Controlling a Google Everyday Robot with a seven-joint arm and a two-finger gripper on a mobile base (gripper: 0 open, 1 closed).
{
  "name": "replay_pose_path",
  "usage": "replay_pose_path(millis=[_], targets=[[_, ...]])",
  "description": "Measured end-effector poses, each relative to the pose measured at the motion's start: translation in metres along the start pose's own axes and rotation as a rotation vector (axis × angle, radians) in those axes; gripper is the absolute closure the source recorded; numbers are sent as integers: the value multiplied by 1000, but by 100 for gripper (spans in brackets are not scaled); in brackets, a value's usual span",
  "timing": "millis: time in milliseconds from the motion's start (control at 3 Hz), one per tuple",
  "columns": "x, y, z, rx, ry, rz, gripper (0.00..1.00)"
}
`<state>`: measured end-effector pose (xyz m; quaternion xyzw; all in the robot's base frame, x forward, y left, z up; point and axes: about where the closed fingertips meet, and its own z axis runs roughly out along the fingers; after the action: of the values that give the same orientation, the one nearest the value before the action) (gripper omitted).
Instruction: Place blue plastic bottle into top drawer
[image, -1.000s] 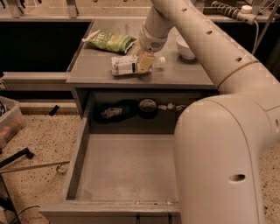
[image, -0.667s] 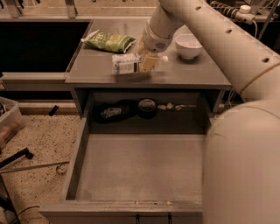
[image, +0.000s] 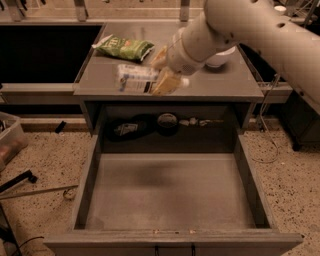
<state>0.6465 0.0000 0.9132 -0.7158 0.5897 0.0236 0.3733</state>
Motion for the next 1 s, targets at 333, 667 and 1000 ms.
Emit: replay_pose_path(millis=[333,667,1000], targets=[[-14,61,42,-21,-68,66,100],[-14,61,42,-21,-68,66,100],[-9,64,28,-21,18,63,100]])
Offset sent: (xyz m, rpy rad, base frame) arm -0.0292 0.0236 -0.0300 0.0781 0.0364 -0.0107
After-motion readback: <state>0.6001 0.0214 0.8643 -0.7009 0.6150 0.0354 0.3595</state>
